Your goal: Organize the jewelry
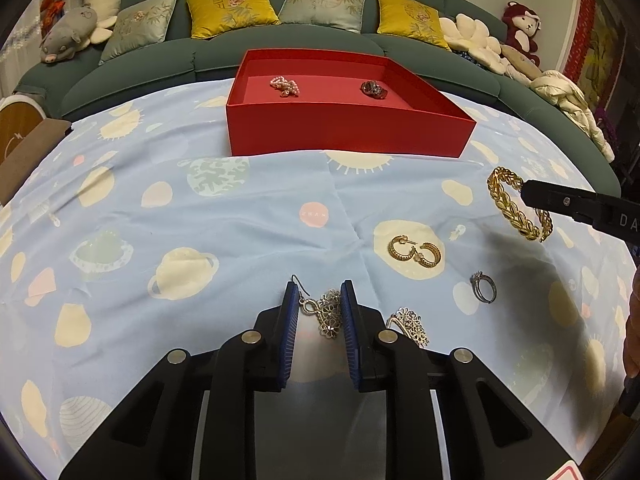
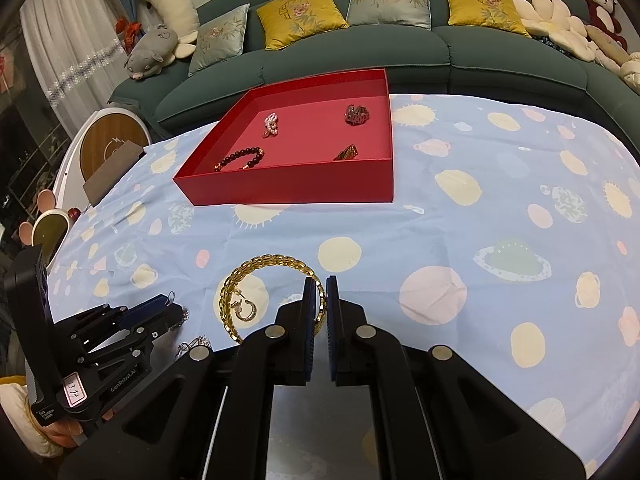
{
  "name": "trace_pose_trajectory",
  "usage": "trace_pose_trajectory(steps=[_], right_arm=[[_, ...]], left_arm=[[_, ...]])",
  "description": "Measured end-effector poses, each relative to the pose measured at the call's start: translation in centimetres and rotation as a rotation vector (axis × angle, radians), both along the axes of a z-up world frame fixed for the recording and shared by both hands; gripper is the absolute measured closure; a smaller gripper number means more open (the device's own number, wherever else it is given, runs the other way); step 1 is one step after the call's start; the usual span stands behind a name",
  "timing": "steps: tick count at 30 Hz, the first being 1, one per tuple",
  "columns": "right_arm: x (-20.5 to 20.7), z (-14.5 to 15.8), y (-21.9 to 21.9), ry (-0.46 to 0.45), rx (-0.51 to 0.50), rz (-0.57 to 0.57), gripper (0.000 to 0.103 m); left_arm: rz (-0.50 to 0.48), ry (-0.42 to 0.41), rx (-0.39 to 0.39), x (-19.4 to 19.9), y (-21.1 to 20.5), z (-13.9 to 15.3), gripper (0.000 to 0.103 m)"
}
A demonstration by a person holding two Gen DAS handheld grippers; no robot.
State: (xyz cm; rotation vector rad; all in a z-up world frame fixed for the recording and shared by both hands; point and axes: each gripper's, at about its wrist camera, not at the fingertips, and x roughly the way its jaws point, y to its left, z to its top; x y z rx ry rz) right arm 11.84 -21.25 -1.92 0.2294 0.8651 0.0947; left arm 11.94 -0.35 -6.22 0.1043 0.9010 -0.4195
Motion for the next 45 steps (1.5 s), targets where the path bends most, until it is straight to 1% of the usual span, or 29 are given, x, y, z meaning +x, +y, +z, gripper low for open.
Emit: trace_pose_trajectory(steps=[1,2,3,4,7,8,9,17,24,26,28,29,30,32,35,37,39,40,41,43,45], right_arm=[[0.0,0.1,0.0,-0.002,0.000,-0.001,0.099],[0.0,0.1,-0.1,-0.003,0.002,-0.001,0.099],[-0.1,0.2,-0.1,-0.003,0.002,-0.002,0.099],[-0.1,0.2,-0.2,-0.004,0.003,-0.004,0.099],[-0.1,0.2,-0.2,-0.006,0.003,-0.004,0.099],[-0.1,0.2,-0.2,-0.006,0.003,-0.003,0.099],[-0.1,0.3,-0.2,-0.006,0.003,-0.002,0.099],[-0.2,0.4,-0.2,-0.010,0.005,-0.002,0.099],[-0.2,0.8,-0.2,-0.017,0.007,0.000,0.099],[-0.2,0.9,-0.2,-0.020,0.009,0.001,0.099],[-0.2,1.0,-0.2,-0.021,0.010,0.002,0.099],[-0.2,0.9,-0.1,-0.020,0.010,0.004,0.099],[-0.2,0.9,-0.1,-0.019,0.011,0.006,0.099],[-0.2,0.8,-0.1,-0.015,0.010,0.007,0.099],[-0.3,0.7,0.0,-0.013,0.009,0.009,0.099],[-0.3,0.7,0.0,-0.015,0.008,0.010,0.099],[-0.3,0.7,0.0,-0.015,0.010,0.009,0.099],[-0.3,0.7,-0.1,-0.014,0.011,0.007,0.099],[-0.3,0.7,-0.1,-0.013,0.012,0.006,0.099],[-0.3,0.7,0.0,-0.013,0.012,0.008,0.099],[-0.2,0.7,0.0,-0.015,0.012,0.012,0.099]], left_arm=[[-0.004,-0.001,0.001,-0.1,-0.1,0.0,0.085],[-0.008,-0.001,-0.002,-0.2,-0.1,0.0,0.091],[-0.014,0.000,-0.007,-0.2,-0.1,0.1,0.094],[-0.019,0.002,-0.012,-0.3,-0.2,0.2,0.095],[-0.023,0.011,-0.034,-0.4,-0.2,0.6,0.095],[-0.025,0.011,-0.033,-0.4,-0.3,0.6,0.097],[-0.032,0.012,-0.037,-0.5,-0.3,0.6,0.103],[-0.045,0.011,-0.051,-0.8,-0.4,1.0,0.103],[-0.056,-0.001,-0.075,-1.1,-0.4,2.3,0.103],[-0.040,0.020,-0.074,-1.1,-0.3,2.3,0.103],[-0.028,0.057,-0.078,-1.0,0.0,1.7,0.103],[-0.010,0.066,-0.073,-1.0,0.2,1.4,0.101],[-0.011,0.077,-0.079,-1.1,0.3,1.0,0.101],[-0.017,0.081,-0.063,-1.3,0.3,0.6,0.101],[-0.026,0.062,-0.060,-1.7,0.5,0.6,0.101],[-0.026,0.068,-0.074,-1.8,0.7,0.8,0.101],[-0.023,0.065,-0.070,-1.9,0.7,0.8,0.100],[-0.023,0.065,-0.063,-1.9,0.6,0.7,0.095],[-0.021,0.064,-0.055,-1.9,0.5,0.6,0.086],[-0.009,0.044,-0.028,-1.8,0.4,0.3,0.076],[-0.012,0.040,-0.010,-1.7,0.3,0.0,0.075]])
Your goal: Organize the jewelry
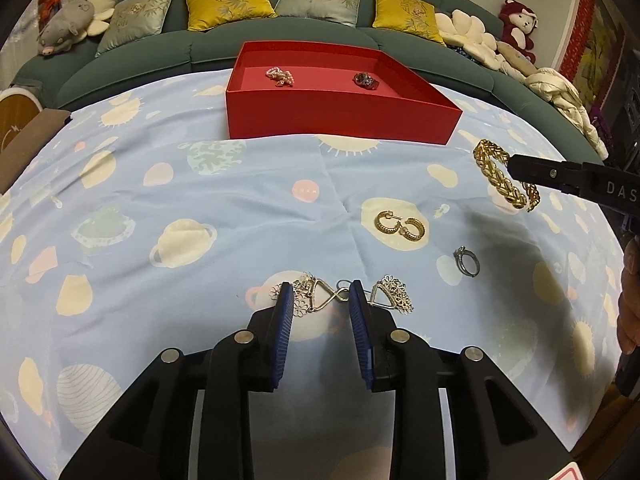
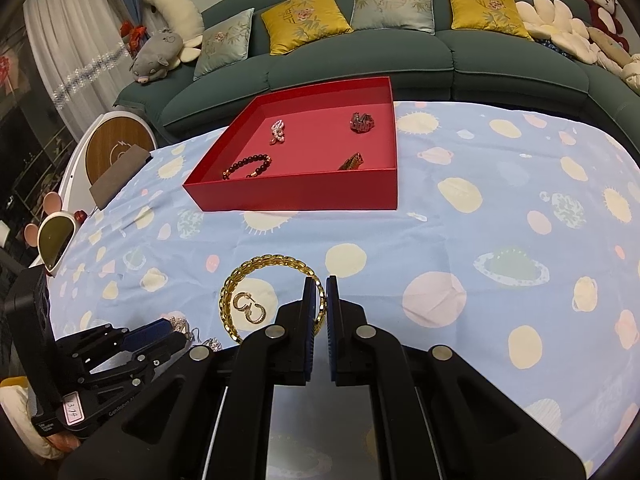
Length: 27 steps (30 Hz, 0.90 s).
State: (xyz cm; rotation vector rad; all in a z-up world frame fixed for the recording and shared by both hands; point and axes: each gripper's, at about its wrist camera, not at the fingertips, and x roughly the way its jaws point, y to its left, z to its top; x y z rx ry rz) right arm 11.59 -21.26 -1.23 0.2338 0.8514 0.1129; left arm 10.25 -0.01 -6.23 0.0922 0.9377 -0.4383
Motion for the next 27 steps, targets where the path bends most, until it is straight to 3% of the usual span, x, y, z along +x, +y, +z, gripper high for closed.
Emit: trace_pose_trajectory(steps=[9,14,21,27], right_arm=[[0.1,-0.1,0.2,0.004,0.002,0.004,0.099],[0.1,0.0,0.3,0.001,0.005,0.003,0.099],[0.1,0.1,0.0,0.000,0.012,-0.007,0.099],[0.0,0.2,0.0,-0.004,0.013,0.000,0.099]], left_arm=[[-0.004,-0.067,0.053,0.2,-1.1,-0.5,0.075],[-0.009,-0.015,-0.027,0.2,-0.5,0.1,0.074],[-0.017,-0.050,0.033,-0.3,-1.5,-0.5,0.068],[0.048,-0.039,0.021,1.3,-0.9,-0.4,0.068]])
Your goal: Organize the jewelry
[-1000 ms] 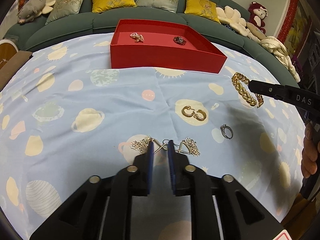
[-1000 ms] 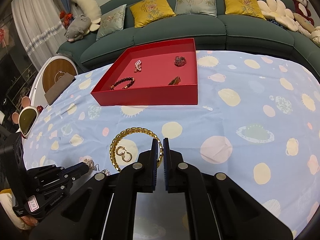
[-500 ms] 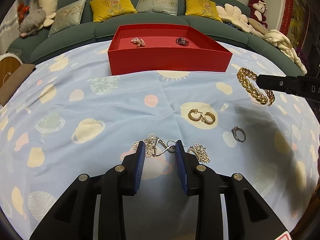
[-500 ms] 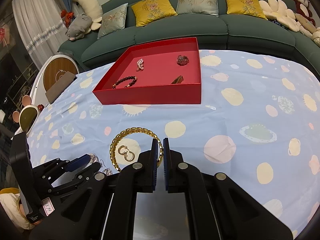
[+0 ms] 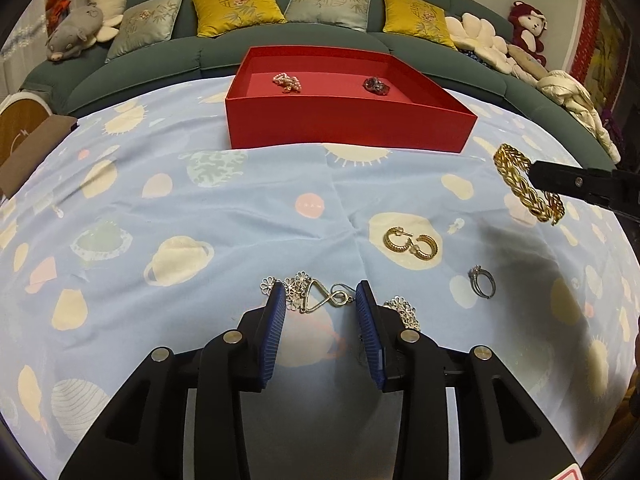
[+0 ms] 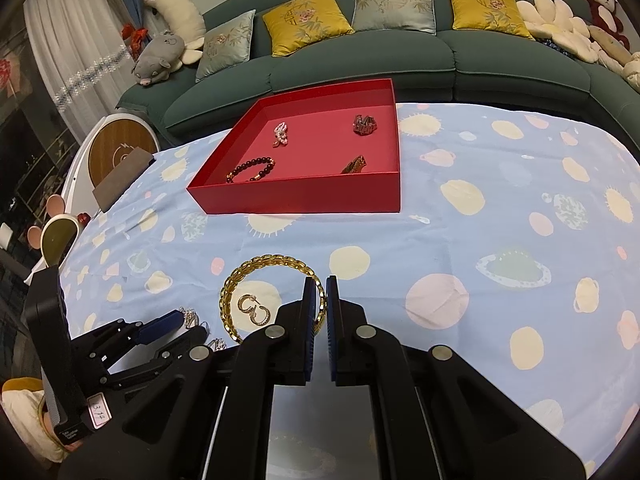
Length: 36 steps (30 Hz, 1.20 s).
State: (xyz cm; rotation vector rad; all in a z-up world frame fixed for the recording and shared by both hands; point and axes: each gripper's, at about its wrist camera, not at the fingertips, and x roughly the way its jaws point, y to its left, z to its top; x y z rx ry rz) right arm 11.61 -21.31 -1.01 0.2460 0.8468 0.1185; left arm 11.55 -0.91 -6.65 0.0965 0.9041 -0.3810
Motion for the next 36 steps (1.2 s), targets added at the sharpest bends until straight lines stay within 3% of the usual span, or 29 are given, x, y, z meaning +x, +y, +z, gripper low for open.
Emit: trace_pose_trajectory(steps=[6,10,18,28,36], right_arm=[[-0.2,0.1,-0.2,-0.001,0.002,-0.002,0.099],[-0.2,0.1,-0.2,0.000,0.001,-0.001,0.099],[-0.2,0.7,0.3,-0.013,0.006,0.007,0.099],[-0.1,1.6,0.5,-0.033,0.013,0.011,0.099],[0.9,5.2,0.2,-0.115,0.031,-0.004,0.099]], left_arm=[[-0.004,-0.032,0.071,0.0,-0.8,-0.2,0.068],[0.003,-0.026,0.052,0.4,-0.4,-0.1,0.076],[0.006,-0.002,-0.015,0.5,0.3,0.9,0.077],[0.009,-0.043,-0.104,0.4,0.8,4.8,0.077],[0.015,-0.135,-0.174,1.9,0.0,10.0,0.077]])
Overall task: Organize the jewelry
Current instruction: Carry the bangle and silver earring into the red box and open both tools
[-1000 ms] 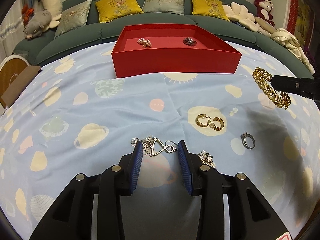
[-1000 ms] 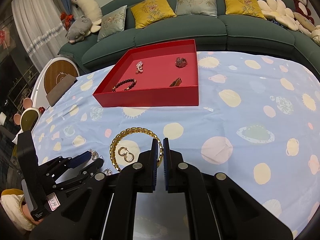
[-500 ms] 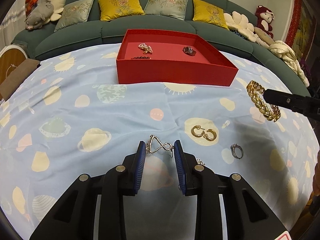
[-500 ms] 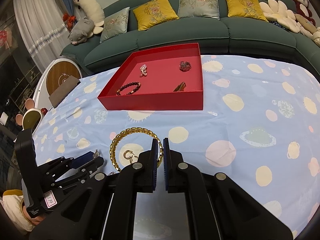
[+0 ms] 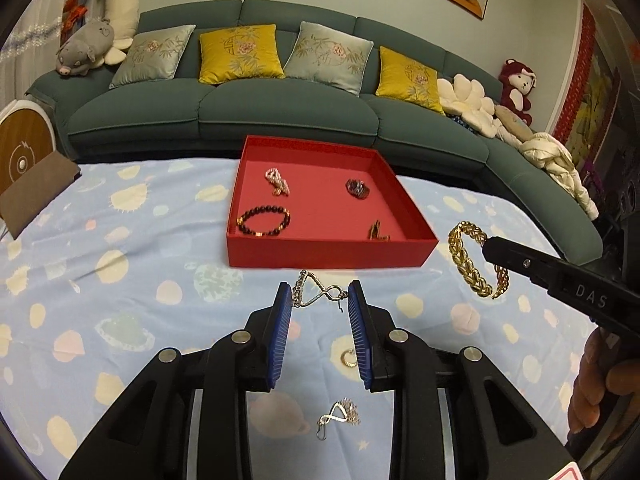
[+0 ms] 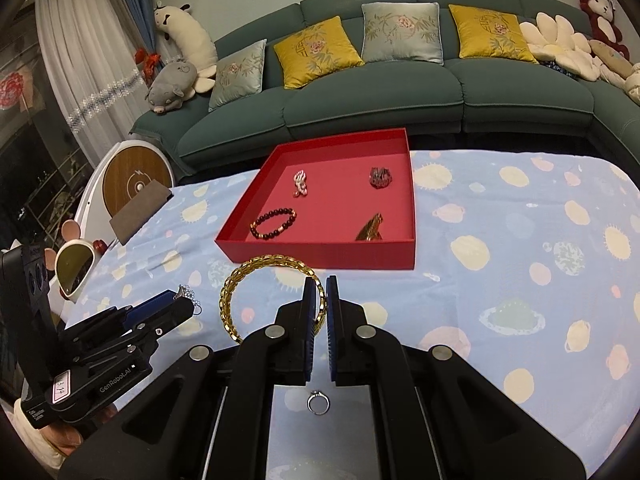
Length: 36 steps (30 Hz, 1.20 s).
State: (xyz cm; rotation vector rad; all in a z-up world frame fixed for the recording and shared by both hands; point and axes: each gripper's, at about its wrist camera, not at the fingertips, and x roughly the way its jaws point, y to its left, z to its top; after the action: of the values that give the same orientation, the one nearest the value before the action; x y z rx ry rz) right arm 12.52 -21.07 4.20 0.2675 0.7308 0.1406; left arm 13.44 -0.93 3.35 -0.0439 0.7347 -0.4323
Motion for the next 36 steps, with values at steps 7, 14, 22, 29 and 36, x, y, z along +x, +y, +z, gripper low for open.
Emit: trace_pose_trajectory(steps=[7,14,22,29,36], right_arm=[[2.3,3.6,-1.0,-0.086,-0.003,-0.038,0.099],[6.7,4.3,-2.1,-0.097,-0.012,-0.083,0.099],[12.4,2.4,-2.8,-0.050,-0.020,-0.108,0.099],[15.7,-0.6,-2.4,0.006,-0.047,-0.110,0.099],[17.8,-2.7,-2.1,0.033,-0.043,-0.113,0.099]], left_arm=[[-0.008,-0.130,-0.014,2.9,-1.8,5.6,0.077],[0.017,-0.196,0.041,7.8,-3.5,6.8,0.077],[0.054,-0.180,0.071,13.3,-4.6,4.5,0.077],[0.075,-0.143,0.073,16.9,-5.1,2.3,0.077],[0.091,-0.105,0.093,18.7,-5.6,-0.1,0.077]])
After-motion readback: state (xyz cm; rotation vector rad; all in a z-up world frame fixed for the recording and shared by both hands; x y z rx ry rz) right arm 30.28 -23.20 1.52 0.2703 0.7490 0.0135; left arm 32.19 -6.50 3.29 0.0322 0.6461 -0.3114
